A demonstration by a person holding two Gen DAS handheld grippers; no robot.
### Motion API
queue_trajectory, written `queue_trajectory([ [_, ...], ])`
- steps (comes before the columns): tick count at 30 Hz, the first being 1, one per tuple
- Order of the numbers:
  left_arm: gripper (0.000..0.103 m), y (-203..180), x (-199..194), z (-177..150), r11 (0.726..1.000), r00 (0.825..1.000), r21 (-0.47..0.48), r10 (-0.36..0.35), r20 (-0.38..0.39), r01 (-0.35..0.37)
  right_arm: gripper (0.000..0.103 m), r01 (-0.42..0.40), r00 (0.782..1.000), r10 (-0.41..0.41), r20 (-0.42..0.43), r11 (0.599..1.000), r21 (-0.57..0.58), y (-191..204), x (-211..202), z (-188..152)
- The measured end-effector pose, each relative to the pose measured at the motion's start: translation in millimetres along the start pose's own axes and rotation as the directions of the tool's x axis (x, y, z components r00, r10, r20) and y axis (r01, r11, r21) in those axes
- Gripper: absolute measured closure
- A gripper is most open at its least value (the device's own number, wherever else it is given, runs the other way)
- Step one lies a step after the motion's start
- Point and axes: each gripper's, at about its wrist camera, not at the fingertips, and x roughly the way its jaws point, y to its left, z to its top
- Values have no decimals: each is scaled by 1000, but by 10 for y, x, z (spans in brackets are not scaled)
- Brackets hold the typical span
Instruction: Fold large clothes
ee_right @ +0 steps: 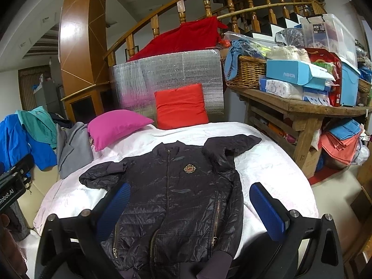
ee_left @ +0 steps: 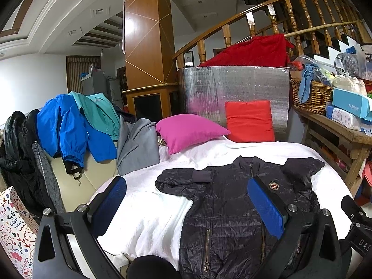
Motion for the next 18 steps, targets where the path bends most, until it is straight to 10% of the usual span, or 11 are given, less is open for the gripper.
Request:
queue_trajectory([
  [18,0,-8,79,-58,1000,1000,6,-3,-15,3,0,1,1000,-1,-11,1000,1,-17,43,-35],
])
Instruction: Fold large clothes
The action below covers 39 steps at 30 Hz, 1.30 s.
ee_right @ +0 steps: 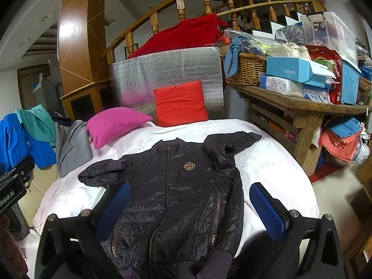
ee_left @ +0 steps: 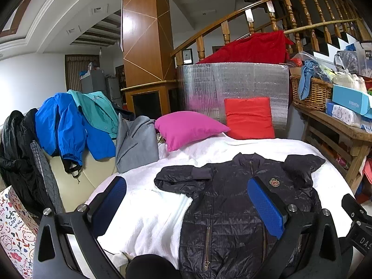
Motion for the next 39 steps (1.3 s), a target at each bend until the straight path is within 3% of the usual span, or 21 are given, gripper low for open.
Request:
queue_trajectory([
  [26,0,6,131,-40,1000,1000,-2,-4,-23,3,0,12,1000,-12,-14,1000,-2,3,115,0],
  [39,0,-124,741,-43,1000,996,19,13,-94,-11,0,52,998,-51,-33,998,37,-148,688,226],
])
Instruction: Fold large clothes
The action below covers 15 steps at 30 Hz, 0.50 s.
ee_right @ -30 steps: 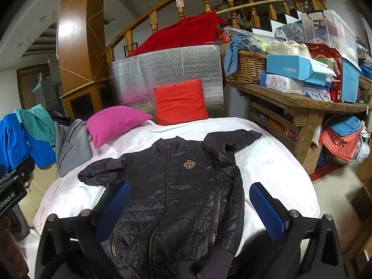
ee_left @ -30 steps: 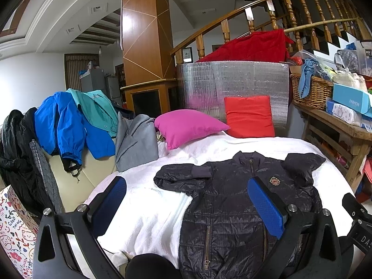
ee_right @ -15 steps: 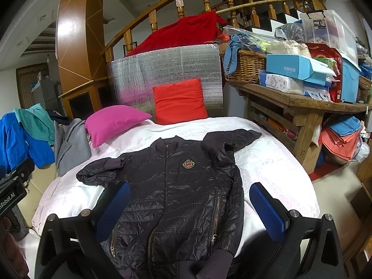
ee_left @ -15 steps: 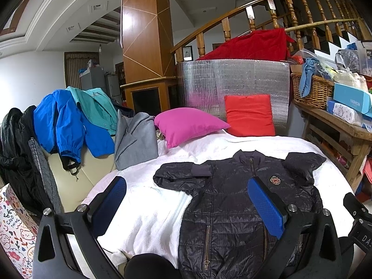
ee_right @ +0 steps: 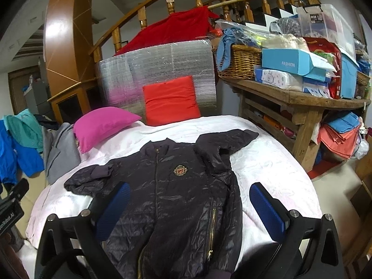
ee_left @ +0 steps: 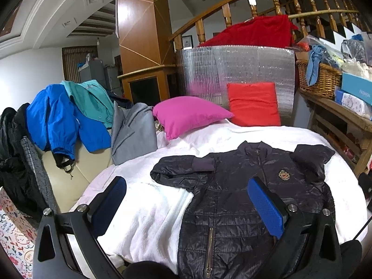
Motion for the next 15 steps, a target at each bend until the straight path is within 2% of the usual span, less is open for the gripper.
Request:
queue_trajectory([
  [2,0,-59,217,12,1000,999,9,-20,-38,20,0,4,1000,-4,-8,1000,19,-85,179,58],
  [4,0,-154,557,1,998,993,21,-49,-111,51,0,-4,1000,5,-20,999,47,-211,378,105],
  [6,0,-308,1032,-76,996,976,46,-59,-211,70,0,-24,999,28,-40,995,92,-440,686,173],
  [8,0,-464,1511,-193,994,950,68,-65,-306,90,0,-39,996,51,-68,986,161,-718,1026,233],
  [10,0,-633,2036,-342,992,919,82,-54,-391,93,0,-73,990,99,-97,966,246,-1032,1406,292],
  [12,0,-766,2444,-473,993,897,95,-24,-442,73,0,-87,982,139,-131,936,341,-1366,1845,342],
  [13,0,-826,2618,-528,993,889,96,-14,-458,65,0,-93,975,162,-149,918,385,-1524,2078,357],
  [15,0,-934,2882,-597,994,883,95,2,-470,49,0,-114,958,229,-173,857,502,-1840,2573,380],
])
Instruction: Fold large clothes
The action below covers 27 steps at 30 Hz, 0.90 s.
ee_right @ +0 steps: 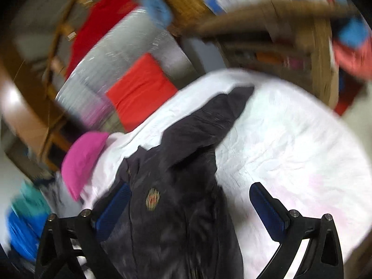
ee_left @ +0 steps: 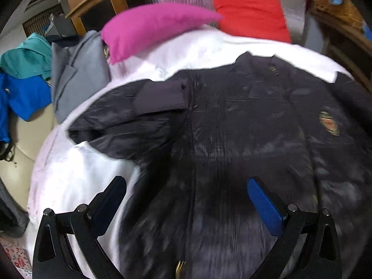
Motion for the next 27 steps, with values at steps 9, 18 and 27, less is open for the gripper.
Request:
queue_trajectory([
  [9,0,-301,577,38,996,997,85,-31,-69,37,3,-125,986,159,-53,910,395,-905,1421,849],
  [18,0,-194,566,-106,996,996,-25,-86,-18,86,50,-111,980,177,-90,865,490,-1193,2249,1205],
  [27,0,-110,435,148,996,996,-7,-93,5,93,84,-209,974,226,-28,935,287,-437,2005,1342],
])
